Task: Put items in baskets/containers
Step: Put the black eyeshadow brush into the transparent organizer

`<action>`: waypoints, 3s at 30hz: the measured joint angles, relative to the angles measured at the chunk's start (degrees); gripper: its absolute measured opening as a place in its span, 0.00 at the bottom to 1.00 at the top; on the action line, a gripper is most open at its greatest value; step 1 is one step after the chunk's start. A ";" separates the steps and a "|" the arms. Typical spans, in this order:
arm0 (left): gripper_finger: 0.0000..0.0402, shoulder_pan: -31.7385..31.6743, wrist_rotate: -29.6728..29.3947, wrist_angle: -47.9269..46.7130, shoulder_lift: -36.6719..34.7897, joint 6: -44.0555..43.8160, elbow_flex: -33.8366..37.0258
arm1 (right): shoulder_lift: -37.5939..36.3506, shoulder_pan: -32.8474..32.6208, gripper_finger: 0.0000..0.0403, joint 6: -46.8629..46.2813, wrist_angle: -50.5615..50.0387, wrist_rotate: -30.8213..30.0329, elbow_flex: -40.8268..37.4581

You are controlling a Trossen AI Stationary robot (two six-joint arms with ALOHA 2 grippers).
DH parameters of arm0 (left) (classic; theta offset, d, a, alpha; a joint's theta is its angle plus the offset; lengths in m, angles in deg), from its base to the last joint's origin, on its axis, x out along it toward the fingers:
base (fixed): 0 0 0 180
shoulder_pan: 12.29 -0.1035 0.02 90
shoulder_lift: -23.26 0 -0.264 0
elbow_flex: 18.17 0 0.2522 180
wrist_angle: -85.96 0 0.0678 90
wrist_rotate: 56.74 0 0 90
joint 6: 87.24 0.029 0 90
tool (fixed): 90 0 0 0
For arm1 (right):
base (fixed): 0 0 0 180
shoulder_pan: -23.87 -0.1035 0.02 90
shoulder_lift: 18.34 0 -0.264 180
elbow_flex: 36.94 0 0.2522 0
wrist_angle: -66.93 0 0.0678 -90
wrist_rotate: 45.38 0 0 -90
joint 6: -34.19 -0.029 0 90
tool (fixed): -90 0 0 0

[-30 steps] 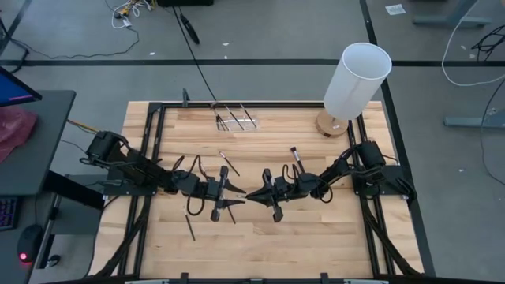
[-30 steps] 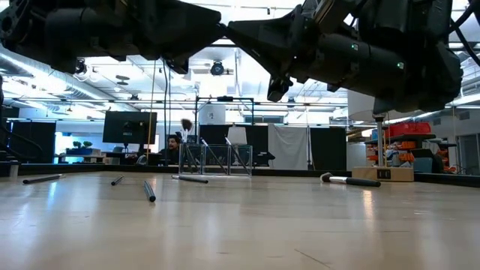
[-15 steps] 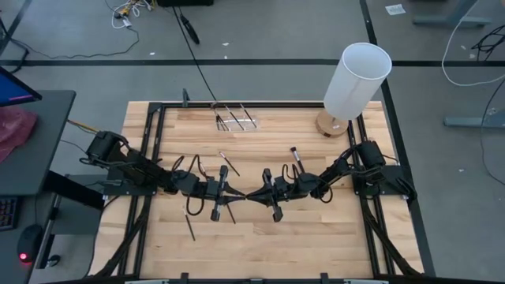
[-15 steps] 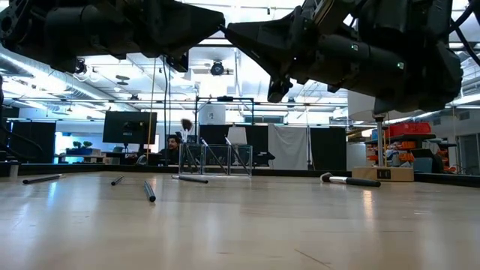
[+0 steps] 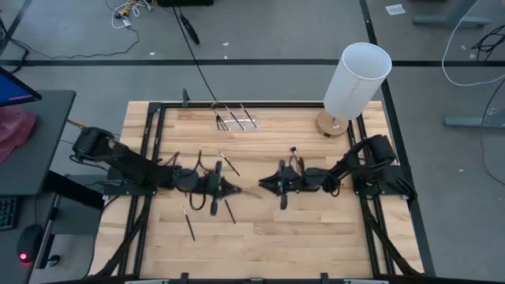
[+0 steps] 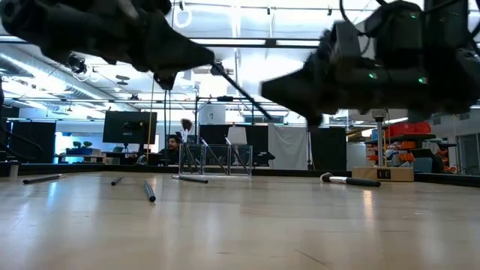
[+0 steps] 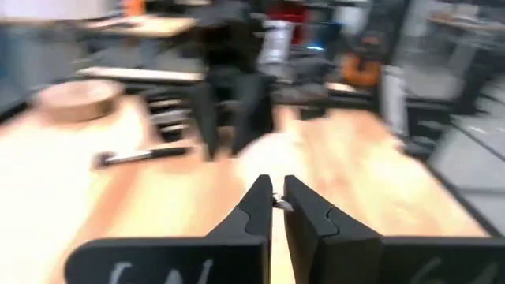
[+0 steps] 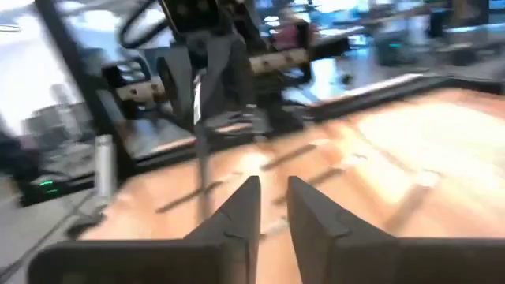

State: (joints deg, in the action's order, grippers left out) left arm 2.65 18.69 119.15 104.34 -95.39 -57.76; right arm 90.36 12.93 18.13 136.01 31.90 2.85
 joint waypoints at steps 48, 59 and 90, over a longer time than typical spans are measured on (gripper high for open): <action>0.05 -47.03 13.12 -52.79 15.32 -1.69 -43.75 | -1.07 -1.55 0.24 -1.22 -11.00 -9.31 -2.35; 0.05 -46.50 7.07 -52.40 16.33 2.41 -43.93 | -1.07 -1.55 0.24 -1.22 -11.09 -9.35 -2.35; 0.05 -45.88 22.30 -55.60 16.85 -0.65 -43.91 | -1.07 -1.54 0.24 -2.97 -11.14 -9.33 -2.35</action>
State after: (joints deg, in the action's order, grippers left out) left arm -43.23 40.99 63.55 121.19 -96.03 -101.67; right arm 89.30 11.38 15.17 124.87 22.58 0.50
